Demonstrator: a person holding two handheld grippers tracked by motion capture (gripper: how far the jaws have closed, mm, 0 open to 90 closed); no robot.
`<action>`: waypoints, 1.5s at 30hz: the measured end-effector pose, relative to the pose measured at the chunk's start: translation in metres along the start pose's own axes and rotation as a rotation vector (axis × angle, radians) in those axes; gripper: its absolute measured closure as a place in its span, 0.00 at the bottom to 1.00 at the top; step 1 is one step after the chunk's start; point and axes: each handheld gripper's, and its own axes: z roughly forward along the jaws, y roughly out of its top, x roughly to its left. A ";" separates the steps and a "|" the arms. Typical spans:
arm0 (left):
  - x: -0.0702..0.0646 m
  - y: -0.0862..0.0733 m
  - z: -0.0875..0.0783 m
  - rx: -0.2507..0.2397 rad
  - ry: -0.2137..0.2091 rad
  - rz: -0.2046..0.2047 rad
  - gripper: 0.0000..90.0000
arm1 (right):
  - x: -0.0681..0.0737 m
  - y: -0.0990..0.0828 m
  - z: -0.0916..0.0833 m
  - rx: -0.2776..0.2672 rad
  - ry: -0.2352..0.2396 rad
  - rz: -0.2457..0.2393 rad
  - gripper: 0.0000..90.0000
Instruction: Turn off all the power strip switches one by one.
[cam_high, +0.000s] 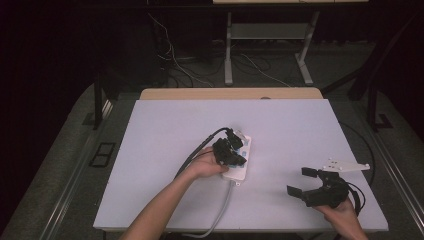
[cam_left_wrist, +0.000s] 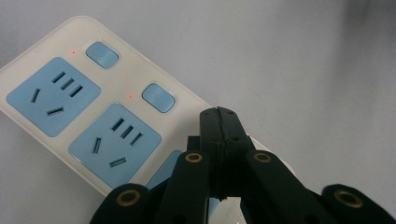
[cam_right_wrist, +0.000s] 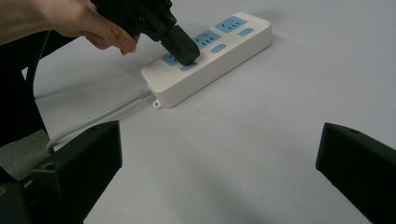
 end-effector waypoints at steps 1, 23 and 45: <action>0.000 0.000 0.000 -0.002 -0.002 -0.006 0.99 | 0.000 0.000 0.000 0.001 0.000 0.000 0.00; 0.005 0.002 -0.013 -0.032 0.011 -0.040 0.99 | -0.002 0.000 -0.001 -0.005 -0.005 0.006 0.00; 0.013 0.024 -0.033 -0.061 0.025 -0.032 0.99 | -0.002 0.000 -0.001 -0.003 -0.008 0.006 0.00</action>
